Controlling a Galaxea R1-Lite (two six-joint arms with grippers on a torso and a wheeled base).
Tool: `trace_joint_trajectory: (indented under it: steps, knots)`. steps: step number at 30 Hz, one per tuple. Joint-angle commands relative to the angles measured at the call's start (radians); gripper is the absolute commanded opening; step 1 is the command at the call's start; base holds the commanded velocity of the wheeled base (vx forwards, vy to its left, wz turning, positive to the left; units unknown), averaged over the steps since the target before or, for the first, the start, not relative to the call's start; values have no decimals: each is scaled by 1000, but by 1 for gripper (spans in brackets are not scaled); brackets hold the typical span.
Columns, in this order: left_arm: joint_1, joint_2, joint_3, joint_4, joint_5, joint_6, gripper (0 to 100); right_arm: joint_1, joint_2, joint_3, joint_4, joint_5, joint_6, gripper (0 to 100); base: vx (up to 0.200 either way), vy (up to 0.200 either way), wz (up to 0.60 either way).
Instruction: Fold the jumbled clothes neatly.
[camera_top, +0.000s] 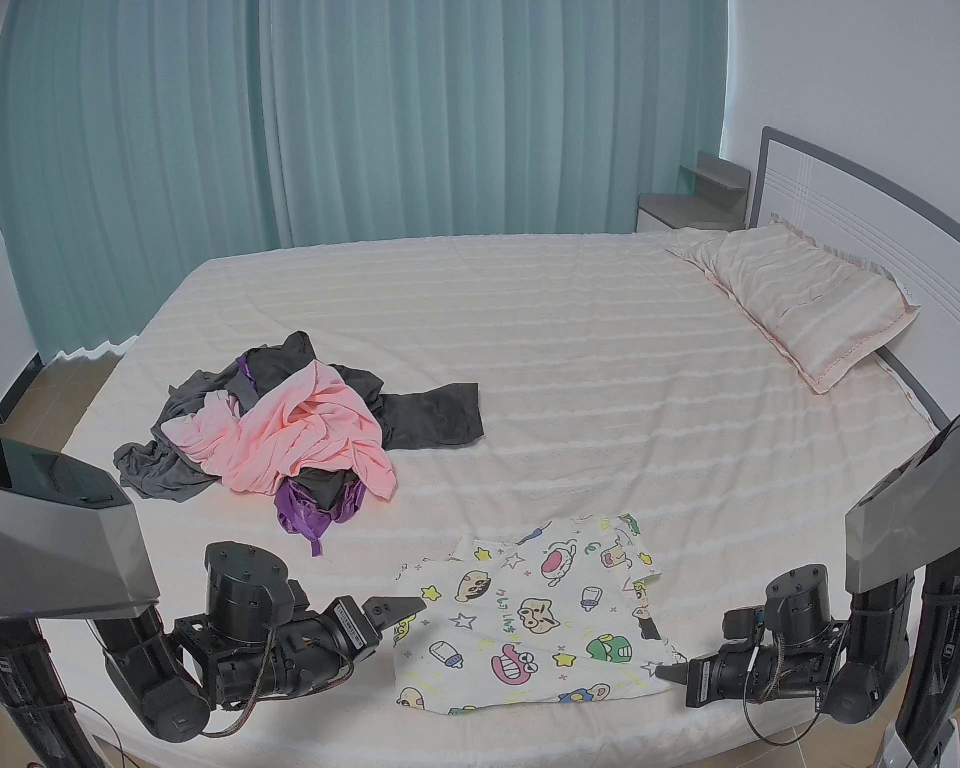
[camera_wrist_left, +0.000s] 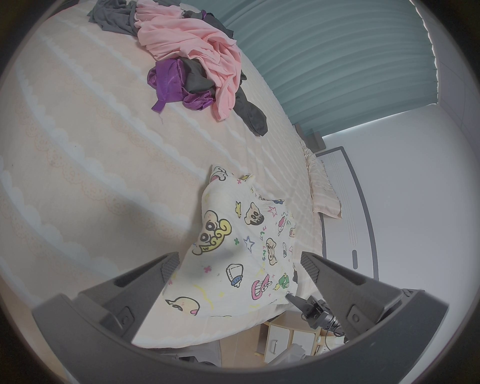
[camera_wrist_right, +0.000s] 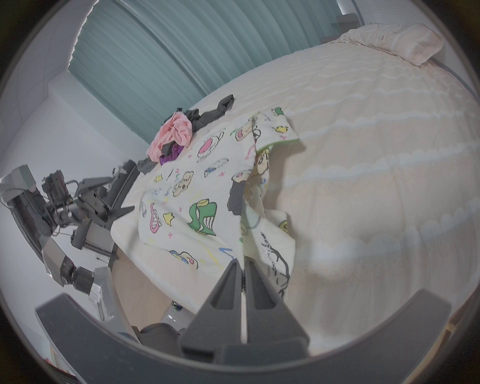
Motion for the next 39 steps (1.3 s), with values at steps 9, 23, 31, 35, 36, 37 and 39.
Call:
trace_joint_trajectory:
  steps: [9,23,31,35,36,37,39]
  knots:
    - [0,3,-1,0,-1,0,100,-28,50,17,-12,-1,-42,100,0,0,0]
    - [14,1,-7,0,-1,-3,100,-79,-111,-127,-85,-23,-42,100,0,0,0]
    - [29,3,-9,0,-3,-2,100,-99,-48,-580,287,-18,67,100,0,0,0]
    - [29,6,-9,0,-3,0,100,-100,49,-712,370,-20,86,100,0,0,0]
    - [29,7,-9,0,-3,0,100,-100,63,-724,379,-21,86,100,0,0,0]
    - [29,9,-9,0,-3,0,100,-100,79,-743,392,-21,83,100,0,0,0]
    - [29,10,-9,0,-10,0,100,-97,96,-778,422,-21,83,100,0,0,0]
